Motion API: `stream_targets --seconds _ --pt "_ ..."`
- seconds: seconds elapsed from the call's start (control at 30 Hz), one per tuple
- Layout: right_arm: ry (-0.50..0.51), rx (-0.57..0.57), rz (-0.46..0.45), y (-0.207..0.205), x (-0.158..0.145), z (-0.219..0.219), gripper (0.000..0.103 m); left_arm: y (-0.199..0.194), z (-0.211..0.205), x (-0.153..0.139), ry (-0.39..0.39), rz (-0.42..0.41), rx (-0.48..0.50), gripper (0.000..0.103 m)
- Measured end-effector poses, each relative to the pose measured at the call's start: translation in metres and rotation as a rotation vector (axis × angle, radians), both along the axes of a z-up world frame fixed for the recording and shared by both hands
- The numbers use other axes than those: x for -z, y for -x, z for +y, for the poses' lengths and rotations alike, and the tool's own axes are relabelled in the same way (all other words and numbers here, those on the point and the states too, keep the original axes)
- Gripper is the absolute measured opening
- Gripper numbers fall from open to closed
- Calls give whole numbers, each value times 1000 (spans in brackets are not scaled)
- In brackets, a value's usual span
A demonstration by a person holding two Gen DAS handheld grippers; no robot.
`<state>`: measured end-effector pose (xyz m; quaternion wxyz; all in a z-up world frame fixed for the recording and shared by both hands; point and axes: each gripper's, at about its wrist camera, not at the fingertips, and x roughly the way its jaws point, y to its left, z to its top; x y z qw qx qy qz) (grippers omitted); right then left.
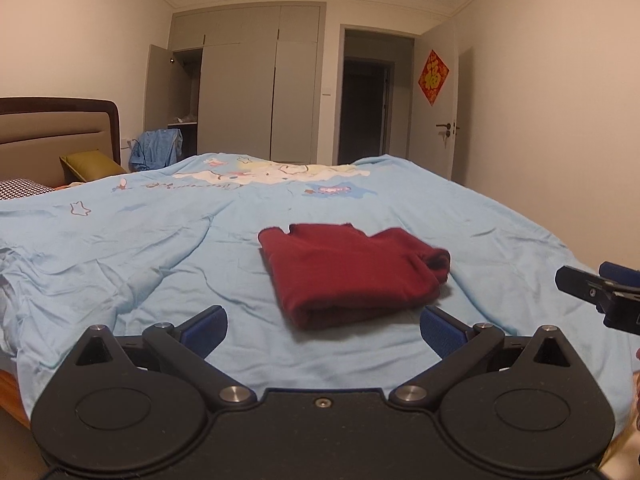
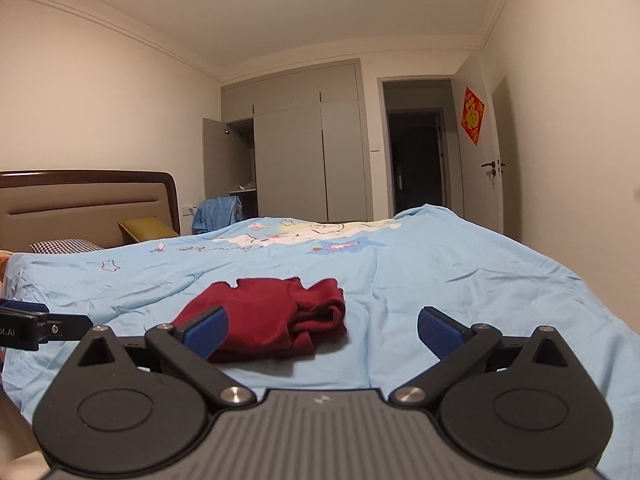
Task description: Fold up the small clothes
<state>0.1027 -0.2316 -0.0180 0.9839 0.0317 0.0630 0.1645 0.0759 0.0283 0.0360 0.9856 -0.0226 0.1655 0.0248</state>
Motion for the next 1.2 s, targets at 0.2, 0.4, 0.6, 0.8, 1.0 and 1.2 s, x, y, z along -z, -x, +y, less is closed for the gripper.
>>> stream_targets --seconds 0.2,0.4,0.6,0.8,1.0,1.2 --pt "20 12 16 12 14 8 103 13 3 16 17 32 -15 102" --pt "35 3 27 17 21 13 103 17 3 22 33 43 -26 102" --pt "35 0 28 19 20 13 103 17 2 23 29 44 -20 102" --pt "37 3 34 19 20 13 103 15 1 24 31 50 -17 102" --pt "38 5 45 17 22 13 103 13 2 25 36 54 -18 102" --pt "44 4 49 15 22 15 103 13 3 26 44 56 -20 102"
